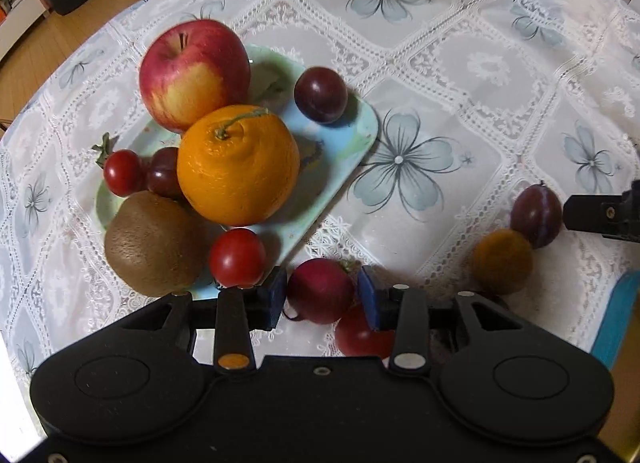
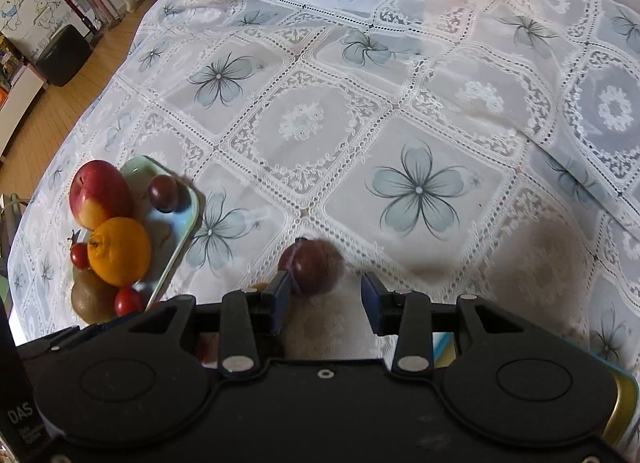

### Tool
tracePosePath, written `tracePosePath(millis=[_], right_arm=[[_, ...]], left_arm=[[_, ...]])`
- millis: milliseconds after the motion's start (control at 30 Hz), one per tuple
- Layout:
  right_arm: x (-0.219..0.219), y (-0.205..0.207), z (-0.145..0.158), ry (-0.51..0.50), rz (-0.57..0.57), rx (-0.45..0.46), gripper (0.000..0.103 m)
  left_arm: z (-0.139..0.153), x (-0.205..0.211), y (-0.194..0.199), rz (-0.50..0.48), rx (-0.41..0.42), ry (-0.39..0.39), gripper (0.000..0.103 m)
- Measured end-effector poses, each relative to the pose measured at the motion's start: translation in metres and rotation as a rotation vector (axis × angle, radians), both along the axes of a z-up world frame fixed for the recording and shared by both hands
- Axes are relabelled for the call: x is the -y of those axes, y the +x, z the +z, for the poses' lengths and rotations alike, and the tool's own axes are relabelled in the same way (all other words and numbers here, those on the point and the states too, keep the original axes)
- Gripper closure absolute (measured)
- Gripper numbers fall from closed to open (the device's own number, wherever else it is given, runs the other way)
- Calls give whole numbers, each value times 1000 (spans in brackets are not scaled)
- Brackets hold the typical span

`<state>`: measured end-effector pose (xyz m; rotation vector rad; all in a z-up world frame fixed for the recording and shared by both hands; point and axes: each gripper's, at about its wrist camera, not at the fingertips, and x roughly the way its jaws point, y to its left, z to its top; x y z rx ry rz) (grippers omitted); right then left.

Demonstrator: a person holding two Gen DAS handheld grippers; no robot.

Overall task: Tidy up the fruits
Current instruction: 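Grasp a dark purple plum with the right tool while the left tool grasps a red plum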

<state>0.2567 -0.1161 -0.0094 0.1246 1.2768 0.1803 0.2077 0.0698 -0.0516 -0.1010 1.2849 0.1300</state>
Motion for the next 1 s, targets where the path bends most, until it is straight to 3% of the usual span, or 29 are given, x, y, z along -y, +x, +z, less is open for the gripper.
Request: tracePosePath(millis=[533, 600, 800, 1000], right_arm=[[-37, 31, -56, 36, -11, -120, 60], [-40, 30, -54, 16, 7, -105, 71], [-32, 22, -41, 21, 26, -82, 71], [4, -1, -7, 33, -24, -48, 71]], left_arm=[[-1, -10, -4, 38, 20, -57, 59], [2, -13, -7, 47, 23, -76, 60], [30, -14, -27, 62, 69, -71, 59], [71, 8, -61, 29, 125, -68, 59]])
